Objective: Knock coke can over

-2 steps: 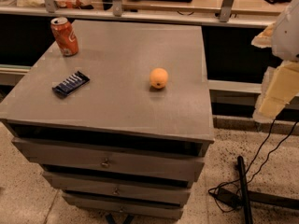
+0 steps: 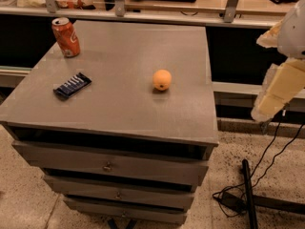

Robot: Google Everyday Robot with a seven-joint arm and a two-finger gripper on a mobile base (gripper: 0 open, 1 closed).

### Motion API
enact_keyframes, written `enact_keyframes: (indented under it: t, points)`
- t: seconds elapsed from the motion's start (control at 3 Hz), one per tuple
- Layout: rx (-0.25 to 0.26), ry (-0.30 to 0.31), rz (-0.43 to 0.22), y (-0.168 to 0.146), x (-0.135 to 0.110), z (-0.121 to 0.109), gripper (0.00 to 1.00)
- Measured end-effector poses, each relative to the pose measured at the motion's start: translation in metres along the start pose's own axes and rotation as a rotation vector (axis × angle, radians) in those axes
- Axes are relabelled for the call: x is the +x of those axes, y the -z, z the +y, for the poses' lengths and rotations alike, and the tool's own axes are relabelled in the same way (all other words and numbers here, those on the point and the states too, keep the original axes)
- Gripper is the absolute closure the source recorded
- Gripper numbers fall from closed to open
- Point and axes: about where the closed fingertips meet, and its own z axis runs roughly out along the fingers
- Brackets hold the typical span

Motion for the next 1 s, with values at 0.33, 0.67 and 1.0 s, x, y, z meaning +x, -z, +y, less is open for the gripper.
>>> enact_keyframes:
  t: [0.33, 0.67, 1.0]
  points:
    - [-0.012, -0.181, -0.236, -0.007, -0.03, -0.001, 0.0]
    - [-0.001, -0.266, -0.421, -0.011, -0.064, -0.004, 0.0]
    - [0.021, -0.29, -0.559, -0.026, -0.097, 0.004, 0.0]
